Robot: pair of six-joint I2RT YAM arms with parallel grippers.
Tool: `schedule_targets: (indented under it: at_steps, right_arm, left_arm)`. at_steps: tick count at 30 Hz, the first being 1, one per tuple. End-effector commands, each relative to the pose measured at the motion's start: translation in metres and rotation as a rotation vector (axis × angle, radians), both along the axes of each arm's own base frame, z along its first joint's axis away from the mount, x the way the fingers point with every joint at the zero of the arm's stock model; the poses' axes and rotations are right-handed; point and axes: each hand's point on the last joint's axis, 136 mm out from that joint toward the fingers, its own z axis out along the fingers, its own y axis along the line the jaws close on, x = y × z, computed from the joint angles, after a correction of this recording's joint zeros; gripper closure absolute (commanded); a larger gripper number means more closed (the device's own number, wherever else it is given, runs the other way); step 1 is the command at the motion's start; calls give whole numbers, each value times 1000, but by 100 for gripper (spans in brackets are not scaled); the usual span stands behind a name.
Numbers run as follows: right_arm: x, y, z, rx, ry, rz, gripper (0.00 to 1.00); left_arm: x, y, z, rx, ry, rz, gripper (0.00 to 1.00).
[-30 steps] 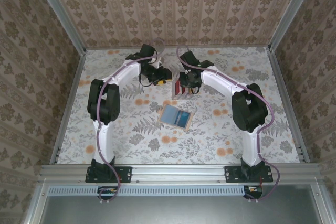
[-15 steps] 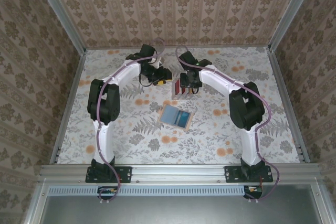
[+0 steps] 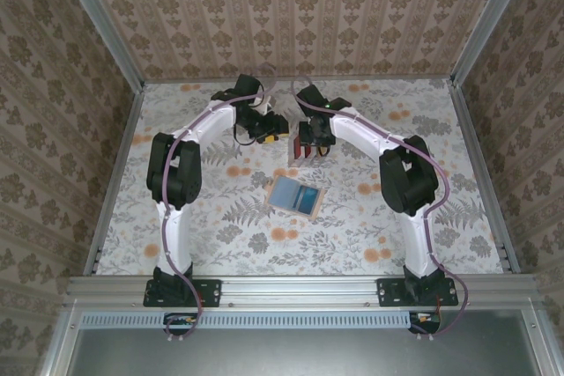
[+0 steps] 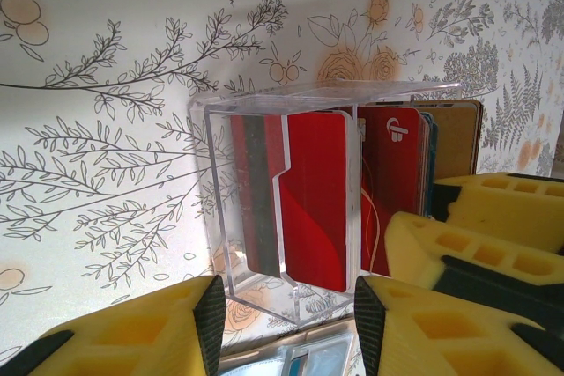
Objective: Put the credit cards into the card holder
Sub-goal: Pick up the credit card from the storage box.
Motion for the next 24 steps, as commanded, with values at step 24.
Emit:
schedule_targets:
  at_steps: [24]
  right_arm:
    - [-8, 19, 14, 97, -25, 47, 60]
  left_arm:
    - [2, 1, 38, -32, -79, -24, 53]
